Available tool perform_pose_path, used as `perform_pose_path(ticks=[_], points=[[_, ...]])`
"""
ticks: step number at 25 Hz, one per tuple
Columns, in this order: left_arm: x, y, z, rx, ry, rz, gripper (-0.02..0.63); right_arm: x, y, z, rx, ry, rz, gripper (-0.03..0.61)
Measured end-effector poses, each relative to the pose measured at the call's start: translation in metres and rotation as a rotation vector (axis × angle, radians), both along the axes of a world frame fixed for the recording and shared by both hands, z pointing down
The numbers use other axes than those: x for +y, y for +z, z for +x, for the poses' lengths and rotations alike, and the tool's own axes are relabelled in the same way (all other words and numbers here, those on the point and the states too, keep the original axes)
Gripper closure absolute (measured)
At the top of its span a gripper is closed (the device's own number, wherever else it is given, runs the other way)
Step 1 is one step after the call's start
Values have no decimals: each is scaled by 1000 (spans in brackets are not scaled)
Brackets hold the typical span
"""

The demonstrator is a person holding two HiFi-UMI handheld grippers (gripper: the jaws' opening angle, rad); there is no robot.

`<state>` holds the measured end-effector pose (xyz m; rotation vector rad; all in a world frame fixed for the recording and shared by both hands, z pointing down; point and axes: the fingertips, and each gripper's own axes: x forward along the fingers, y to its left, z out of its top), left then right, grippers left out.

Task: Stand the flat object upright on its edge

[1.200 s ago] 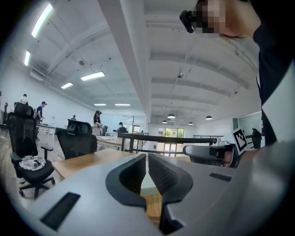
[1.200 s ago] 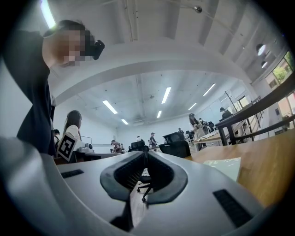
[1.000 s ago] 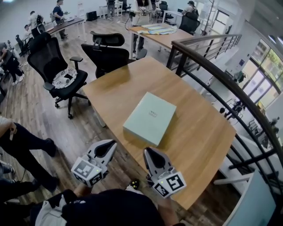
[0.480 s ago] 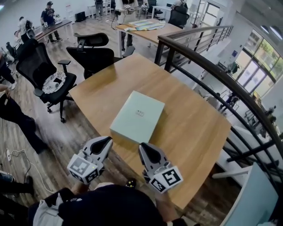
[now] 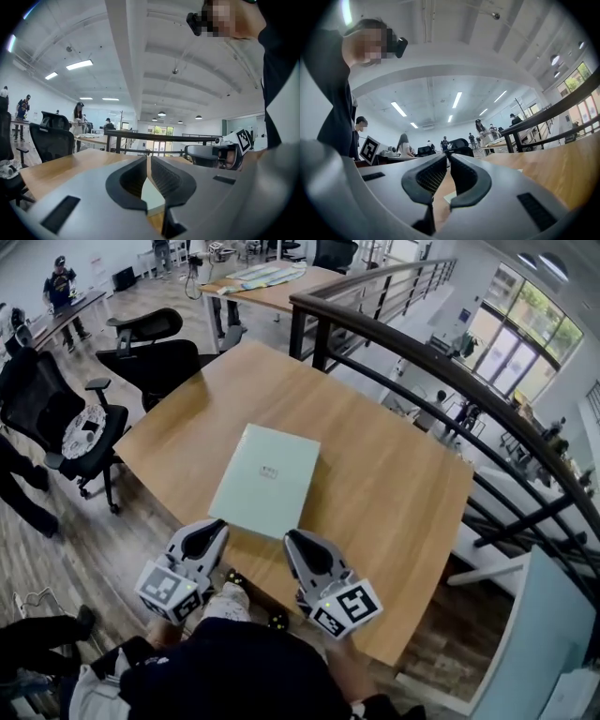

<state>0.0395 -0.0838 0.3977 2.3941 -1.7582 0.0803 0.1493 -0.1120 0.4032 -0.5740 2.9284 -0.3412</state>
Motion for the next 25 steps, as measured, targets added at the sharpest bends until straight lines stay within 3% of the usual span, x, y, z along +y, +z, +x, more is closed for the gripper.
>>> perform_pose_path(ticks=[7, 11, 25], points=[[-53, -5, -13, -17, 142, 15, 585, -39, -9, -13, -9, 121, -12, 546], [-83, -11, -25, -25, 187, 41, 584, -60, -10, -25, -7, 160, -6, 546], [-133, 2, -48, 4, 322, 20, 584, -99, 1, -54, 46, 265, -32, 546]])
